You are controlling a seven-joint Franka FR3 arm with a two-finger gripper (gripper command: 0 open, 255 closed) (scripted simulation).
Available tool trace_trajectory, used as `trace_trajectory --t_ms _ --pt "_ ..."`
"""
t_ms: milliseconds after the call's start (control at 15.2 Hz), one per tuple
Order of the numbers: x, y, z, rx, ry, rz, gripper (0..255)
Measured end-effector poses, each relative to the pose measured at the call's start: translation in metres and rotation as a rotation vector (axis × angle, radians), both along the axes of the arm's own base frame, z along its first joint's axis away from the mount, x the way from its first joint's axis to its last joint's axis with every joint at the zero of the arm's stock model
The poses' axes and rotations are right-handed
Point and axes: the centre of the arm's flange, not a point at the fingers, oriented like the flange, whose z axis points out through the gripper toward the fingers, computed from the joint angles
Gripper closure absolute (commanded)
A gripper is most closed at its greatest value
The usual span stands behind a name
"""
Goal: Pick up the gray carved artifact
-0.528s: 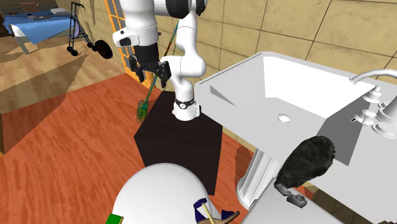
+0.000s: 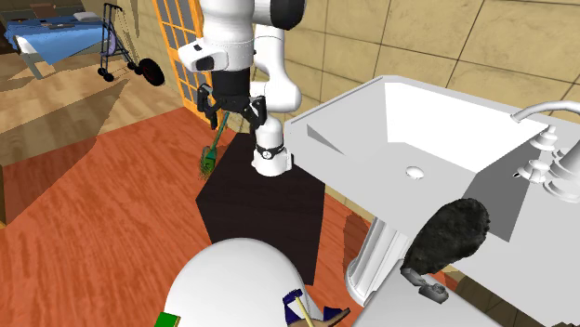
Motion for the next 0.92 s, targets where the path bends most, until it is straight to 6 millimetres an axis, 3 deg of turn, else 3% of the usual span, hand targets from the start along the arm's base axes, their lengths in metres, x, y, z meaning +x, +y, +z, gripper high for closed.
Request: trace_trajectory --t_ms 528,924 --pt "0.055 0.100 0.013 -0.095 -0.037 0.204 0" --pt "0.077 0.177 0.015 -0.166 -0.064 0.358 0"
